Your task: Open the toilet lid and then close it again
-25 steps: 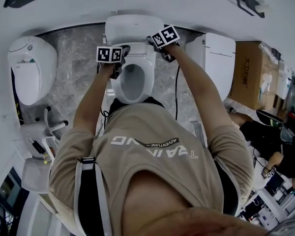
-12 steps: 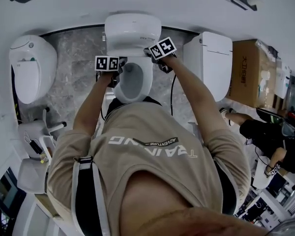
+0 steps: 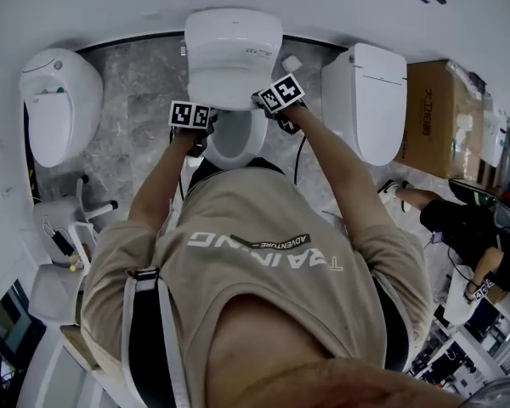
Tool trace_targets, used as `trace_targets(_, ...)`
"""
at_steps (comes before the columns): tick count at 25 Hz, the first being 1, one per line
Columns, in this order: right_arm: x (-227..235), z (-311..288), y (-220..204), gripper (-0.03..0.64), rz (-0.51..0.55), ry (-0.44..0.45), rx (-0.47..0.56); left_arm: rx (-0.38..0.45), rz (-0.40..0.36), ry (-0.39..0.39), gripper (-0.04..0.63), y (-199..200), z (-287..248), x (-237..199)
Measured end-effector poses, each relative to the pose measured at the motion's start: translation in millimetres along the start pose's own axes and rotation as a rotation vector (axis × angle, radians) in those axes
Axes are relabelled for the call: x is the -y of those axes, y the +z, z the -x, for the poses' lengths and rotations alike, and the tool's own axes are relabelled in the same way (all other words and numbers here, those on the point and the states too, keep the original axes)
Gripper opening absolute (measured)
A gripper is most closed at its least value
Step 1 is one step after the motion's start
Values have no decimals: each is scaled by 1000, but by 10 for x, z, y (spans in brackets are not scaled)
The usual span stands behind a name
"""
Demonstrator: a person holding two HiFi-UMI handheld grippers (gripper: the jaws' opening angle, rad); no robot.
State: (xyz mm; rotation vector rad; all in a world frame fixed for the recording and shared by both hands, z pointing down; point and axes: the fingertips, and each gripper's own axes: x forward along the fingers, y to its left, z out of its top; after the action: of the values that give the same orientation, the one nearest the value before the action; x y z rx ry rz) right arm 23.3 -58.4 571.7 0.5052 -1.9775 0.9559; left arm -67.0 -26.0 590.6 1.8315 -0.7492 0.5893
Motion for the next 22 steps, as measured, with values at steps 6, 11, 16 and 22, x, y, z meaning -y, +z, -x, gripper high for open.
trace_targets(6, -121, -99, -368, 14, 40, -11, -43, -70, -4, 20, 5, -423, 6, -27)
trace_targets(11, -225, -208, -694, 12, 72, -20, -92, -124, 28, 51, 5, -780, 89, -115)
trace_targets(16, -336, -353, -982, 14, 65, -3, -138, -100, 112, 86, 5, -928, 271, -261)
trace_targets(22, -414, -569, -1280, 14, 2, 2, -157, -105, 77, 124, 5, -927, 324, -282)
